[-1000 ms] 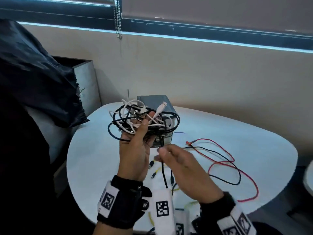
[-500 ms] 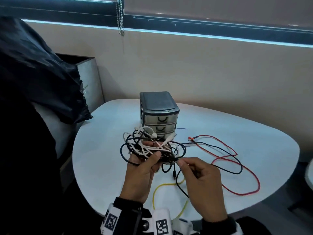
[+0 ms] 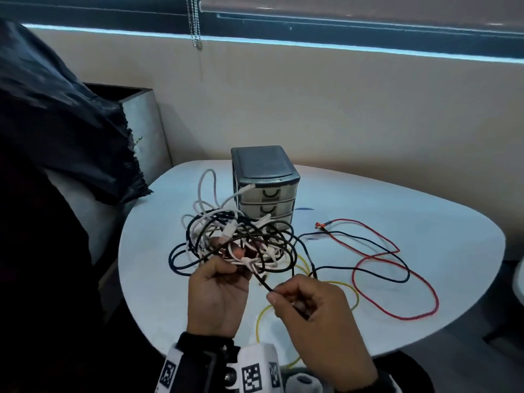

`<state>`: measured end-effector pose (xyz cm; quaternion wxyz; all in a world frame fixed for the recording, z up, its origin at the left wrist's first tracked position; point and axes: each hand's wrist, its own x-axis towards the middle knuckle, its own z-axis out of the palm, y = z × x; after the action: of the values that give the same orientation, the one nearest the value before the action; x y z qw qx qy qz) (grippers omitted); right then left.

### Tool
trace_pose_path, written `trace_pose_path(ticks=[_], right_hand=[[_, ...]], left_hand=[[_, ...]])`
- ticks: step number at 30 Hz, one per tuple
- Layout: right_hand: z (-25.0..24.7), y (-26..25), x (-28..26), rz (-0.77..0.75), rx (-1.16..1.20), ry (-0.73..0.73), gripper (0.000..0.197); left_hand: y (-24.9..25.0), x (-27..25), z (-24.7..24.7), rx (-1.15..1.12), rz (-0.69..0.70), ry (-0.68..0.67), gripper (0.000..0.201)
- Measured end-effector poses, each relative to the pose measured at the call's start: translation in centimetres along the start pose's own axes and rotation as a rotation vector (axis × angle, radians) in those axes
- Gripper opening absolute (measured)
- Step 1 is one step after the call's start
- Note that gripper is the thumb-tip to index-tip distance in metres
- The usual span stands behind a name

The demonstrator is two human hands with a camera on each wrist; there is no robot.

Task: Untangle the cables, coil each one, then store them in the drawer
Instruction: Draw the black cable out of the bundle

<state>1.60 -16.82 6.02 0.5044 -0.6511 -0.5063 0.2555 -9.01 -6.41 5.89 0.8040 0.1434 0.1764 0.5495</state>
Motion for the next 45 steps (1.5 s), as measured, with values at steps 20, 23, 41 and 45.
trace_pose_path(ticks=[20, 23, 41, 45], right_hand=[[-1.6, -0.3, 0.5, 0.115, 0.054, -0.123, 0.029], [-0.4, -0.4, 1.1, 0.073, 0.053, -0.053, 0.032], [-6.7, -2.4, 8.6, 0.216, 0.090, -0.172, 0.021], [-5.9, -3.0, 9.1, 0.293, 0.229, -0.180, 0.015]], left_hand=[[-0.6, 0.0, 1.1, 0.067, -0.051, -0.063, 0.034], [-1.7, -0.5, 1.6, 0.234, -0.162, -0.105, 0.024], [-1.1, 0.2, -0.1, 0.272, -0.114, -0.259, 0.029], [-1.1, 0.2, 0.1, 0.304, -0.138, -0.233, 0.024]])
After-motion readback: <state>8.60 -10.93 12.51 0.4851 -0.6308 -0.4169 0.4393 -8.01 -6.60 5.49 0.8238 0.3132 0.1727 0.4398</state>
